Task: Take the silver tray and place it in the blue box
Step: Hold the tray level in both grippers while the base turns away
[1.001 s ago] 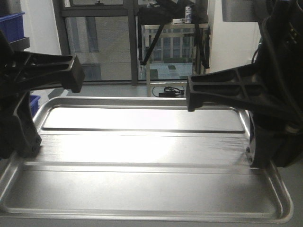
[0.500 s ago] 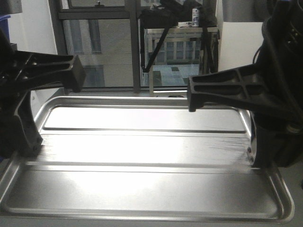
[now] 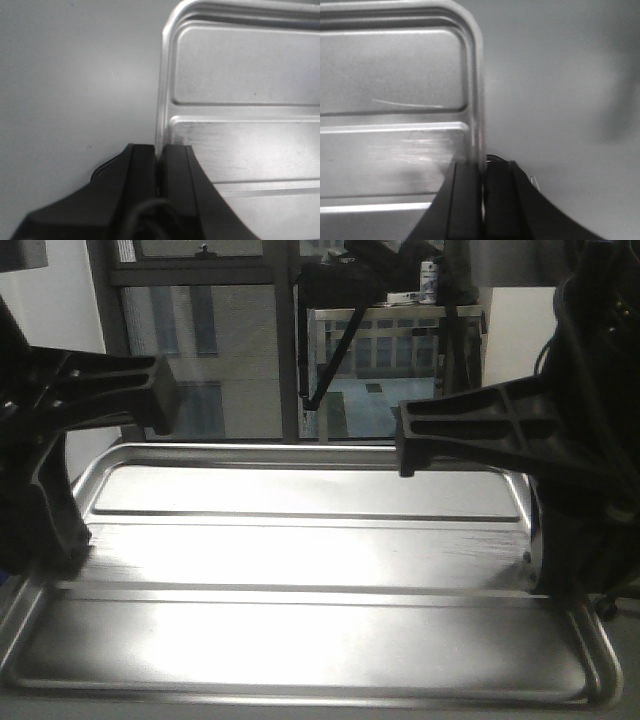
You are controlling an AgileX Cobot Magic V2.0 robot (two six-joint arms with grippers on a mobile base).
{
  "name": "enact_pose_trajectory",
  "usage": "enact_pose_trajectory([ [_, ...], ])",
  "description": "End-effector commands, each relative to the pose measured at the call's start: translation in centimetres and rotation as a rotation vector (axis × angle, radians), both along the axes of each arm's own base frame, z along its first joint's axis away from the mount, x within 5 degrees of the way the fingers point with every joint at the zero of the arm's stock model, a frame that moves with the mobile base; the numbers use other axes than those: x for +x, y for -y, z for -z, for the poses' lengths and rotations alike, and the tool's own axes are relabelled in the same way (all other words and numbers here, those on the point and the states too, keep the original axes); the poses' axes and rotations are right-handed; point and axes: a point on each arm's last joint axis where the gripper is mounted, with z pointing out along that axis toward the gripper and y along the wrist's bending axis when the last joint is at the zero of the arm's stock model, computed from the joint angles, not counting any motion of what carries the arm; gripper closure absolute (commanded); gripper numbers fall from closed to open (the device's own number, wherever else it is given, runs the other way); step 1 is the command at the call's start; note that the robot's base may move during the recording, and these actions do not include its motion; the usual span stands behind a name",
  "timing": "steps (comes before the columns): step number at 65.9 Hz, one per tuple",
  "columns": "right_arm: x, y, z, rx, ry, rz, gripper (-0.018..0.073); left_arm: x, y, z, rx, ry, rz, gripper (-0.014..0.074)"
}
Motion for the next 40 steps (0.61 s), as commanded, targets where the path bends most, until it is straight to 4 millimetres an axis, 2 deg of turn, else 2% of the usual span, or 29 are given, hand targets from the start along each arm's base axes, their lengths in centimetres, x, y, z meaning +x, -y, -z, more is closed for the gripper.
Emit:
enact_pose_trajectory([
  [1, 0.25, 0.48, -1.46, -0.018, 0.058, -0.007, 0.0511, 0.05, -0.06, -1.34, -0.020, 0.049, 0.016, 0.0700],
  [40, 0.23, 0.53, -1.45, -0.023, 0.056, -0.005, 0.0511, 0.05, -0.06, -1.34, -0.020, 0.049, 0.016, 0.0700],
])
